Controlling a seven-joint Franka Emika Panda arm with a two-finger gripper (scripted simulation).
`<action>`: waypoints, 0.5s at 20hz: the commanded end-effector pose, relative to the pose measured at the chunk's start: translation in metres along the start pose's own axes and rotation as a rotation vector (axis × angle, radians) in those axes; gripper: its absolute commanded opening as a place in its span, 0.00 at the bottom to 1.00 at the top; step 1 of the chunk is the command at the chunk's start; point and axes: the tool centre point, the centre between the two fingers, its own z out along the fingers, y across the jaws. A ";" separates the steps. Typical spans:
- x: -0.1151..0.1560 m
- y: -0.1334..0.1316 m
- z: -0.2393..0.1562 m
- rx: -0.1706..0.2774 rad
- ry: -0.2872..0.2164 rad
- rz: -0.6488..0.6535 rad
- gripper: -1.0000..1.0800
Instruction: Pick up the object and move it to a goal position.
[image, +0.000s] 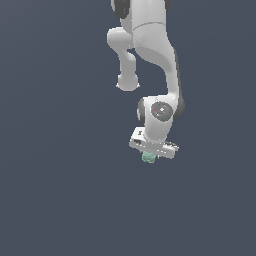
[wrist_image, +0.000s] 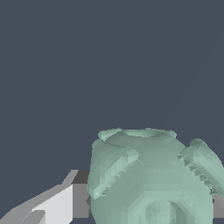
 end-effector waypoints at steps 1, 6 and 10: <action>-0.008 -0.006 -0.003 0.001 0.000 -0.001 0.00; -0.037 -0.027 -0.014 0.001 0.000 -0.001 0.00; -0.070 -0.050 -0.026 0.001 0.000 -0.001 0.00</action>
